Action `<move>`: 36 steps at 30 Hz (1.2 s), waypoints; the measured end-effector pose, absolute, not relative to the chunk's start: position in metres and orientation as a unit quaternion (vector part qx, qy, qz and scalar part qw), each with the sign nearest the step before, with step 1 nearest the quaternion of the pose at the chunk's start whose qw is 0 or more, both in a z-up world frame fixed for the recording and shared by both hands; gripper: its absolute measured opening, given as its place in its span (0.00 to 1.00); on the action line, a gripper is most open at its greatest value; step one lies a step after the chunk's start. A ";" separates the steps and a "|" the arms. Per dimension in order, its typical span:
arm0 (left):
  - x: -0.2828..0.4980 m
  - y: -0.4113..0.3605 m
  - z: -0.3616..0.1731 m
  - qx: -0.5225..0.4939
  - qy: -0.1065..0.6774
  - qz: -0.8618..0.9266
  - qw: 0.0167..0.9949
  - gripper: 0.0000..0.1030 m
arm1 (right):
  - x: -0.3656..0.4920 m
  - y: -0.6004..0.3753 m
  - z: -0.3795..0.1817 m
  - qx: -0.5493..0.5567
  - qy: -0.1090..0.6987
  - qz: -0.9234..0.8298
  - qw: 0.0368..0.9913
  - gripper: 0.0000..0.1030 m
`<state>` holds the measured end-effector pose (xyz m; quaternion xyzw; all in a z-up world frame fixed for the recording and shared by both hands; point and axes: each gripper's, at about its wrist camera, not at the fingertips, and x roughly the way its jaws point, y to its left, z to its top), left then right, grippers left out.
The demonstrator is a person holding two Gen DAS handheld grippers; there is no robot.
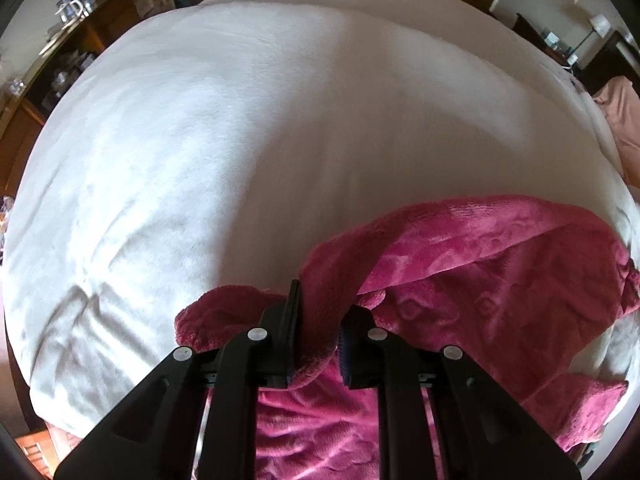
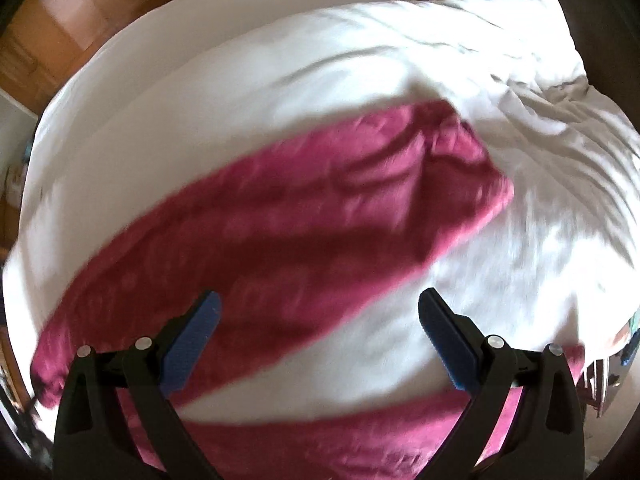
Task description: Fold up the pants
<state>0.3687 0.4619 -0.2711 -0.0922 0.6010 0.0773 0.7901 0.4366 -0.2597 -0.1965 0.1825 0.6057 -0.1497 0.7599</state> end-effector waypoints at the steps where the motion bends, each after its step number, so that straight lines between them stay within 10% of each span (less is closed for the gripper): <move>1: 0.368 0.459 -0.270 -0.092 0.601 0.082 0.790 0.15 | 0.449 -0.271 -0.200 0.193 0.606 -0.153 0.756 0.97; 13: 0.338 0.421 -0.239 -0.090 0.598 0.114 0.789 0.15 | 0.550 -0.330 -0.249 0.259 0.630 -0.185 0.708 0.94; 23: 0.319 0.401 -0.226 -0.089 0.597 0.118 0.789 0.15 | 0.583 -0.353 -0.296 0.257 0.672 -0.230 0.655 0.63; 30: 0.326 0.401 -0.224 -0.094 0.586 0.123 0.795 0.14 | 0.571 -0.369 -0.283 0.241 0.670 -0.240 0.660 0.11; 36: 0.329 0.406 -0.216 -0.088 0.577 0.114 0.804 0.14 | 0.533 -0.385 -0.241 0.262 0.637 -0.227 0.688 0.05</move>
